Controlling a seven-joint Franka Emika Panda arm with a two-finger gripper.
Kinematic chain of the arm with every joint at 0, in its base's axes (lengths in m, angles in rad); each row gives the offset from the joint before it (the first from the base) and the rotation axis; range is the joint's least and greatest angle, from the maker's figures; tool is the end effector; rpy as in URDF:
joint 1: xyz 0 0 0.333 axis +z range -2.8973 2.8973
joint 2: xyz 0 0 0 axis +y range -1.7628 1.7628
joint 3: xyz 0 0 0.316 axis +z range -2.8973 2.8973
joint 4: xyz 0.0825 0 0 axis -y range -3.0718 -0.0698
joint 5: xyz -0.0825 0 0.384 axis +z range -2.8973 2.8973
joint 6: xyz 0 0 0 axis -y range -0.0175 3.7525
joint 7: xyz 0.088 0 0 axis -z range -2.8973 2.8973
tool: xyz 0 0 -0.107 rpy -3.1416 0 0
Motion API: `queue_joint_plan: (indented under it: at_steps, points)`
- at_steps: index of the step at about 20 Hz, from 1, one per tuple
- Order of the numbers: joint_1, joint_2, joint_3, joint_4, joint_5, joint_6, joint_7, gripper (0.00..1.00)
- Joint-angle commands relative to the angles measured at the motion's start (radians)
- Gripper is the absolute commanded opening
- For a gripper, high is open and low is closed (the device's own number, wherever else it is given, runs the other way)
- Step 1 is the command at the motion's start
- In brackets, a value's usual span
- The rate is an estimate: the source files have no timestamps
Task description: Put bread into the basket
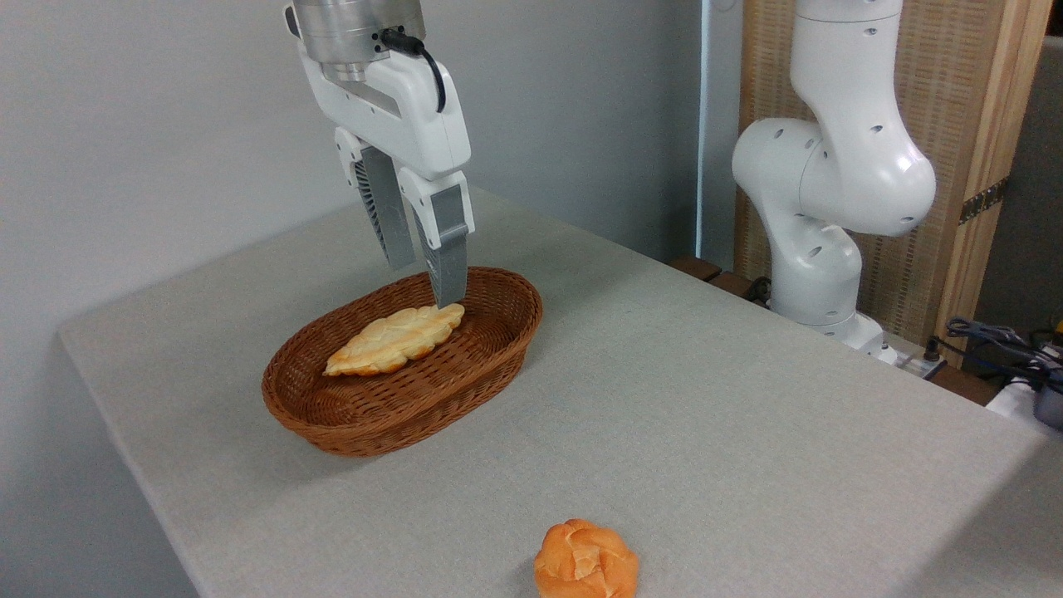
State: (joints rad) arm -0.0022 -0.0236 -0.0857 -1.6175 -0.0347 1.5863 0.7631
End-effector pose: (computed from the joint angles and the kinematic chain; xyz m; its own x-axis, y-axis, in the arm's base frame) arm 0.5455 -0.0523 0.6168 0.6598 -0.7512 0.0170 -0.7513 -0.6593 0.0289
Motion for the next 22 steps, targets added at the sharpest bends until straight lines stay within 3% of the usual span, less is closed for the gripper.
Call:
queue_joint_plan:
  at_steps: [1, 19, 22]
  points:
    - [-0.007, 0.002, 0.01, 0.008, 0.001, -0.031, -0.01, 1.0]
    - [-0.007, -0.001, 0.012, 0.004, 0.001, -0.026, -0.008, 1.0]
    - [-0.004, -0.015, 0.039, -0.027, 0.001, 0.015, -0.007, 1.0]
